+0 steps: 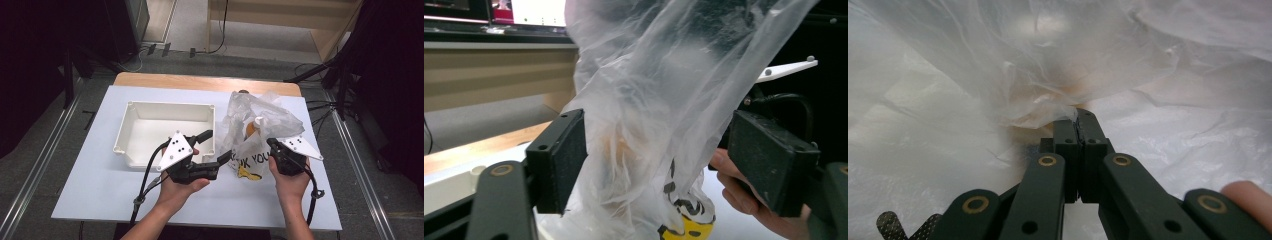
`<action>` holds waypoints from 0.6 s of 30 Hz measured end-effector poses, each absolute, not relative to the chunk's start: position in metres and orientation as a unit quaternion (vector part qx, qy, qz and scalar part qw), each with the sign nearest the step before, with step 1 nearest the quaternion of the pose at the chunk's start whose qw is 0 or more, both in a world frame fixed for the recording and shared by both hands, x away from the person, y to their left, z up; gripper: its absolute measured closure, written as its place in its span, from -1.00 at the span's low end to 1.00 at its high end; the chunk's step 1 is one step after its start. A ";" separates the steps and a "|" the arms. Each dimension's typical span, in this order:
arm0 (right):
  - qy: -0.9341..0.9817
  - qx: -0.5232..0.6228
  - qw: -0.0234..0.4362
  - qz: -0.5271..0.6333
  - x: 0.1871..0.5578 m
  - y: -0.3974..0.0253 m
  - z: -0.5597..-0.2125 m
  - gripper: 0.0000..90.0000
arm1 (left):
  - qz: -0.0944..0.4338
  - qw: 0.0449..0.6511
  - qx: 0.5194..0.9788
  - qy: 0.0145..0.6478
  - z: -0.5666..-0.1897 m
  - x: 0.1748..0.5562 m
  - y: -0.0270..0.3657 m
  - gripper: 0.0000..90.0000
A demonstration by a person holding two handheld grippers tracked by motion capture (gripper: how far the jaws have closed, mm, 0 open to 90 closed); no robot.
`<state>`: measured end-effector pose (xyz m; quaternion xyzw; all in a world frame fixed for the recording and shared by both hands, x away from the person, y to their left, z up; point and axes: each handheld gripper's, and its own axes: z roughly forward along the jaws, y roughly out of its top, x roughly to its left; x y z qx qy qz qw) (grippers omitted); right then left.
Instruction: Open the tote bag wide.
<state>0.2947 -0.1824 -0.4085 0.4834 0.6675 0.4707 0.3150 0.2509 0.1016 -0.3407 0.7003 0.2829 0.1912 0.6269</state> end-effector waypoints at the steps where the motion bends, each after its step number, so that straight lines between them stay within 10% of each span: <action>1: 0.669 0.483 0.314 0.470 0.294 -0.182 -0.409 1.00 | 0.200 0.614 0.707 0.288 -0.341 0.253 0.099 -0.31; 9: 0.675 0.478 0.305 0.473 0.292 -0.184 -0.414 1.00 | 0.177 0.568 0.737 0.320 -0.363 0.278 0.093 0.97; 18: 0.654 0.490 0.300 0.492 0.290 -0.194 -0.413 0.68 | 0.147 0.536 0.751 0.356 -0.388 0.300 0.085 1.00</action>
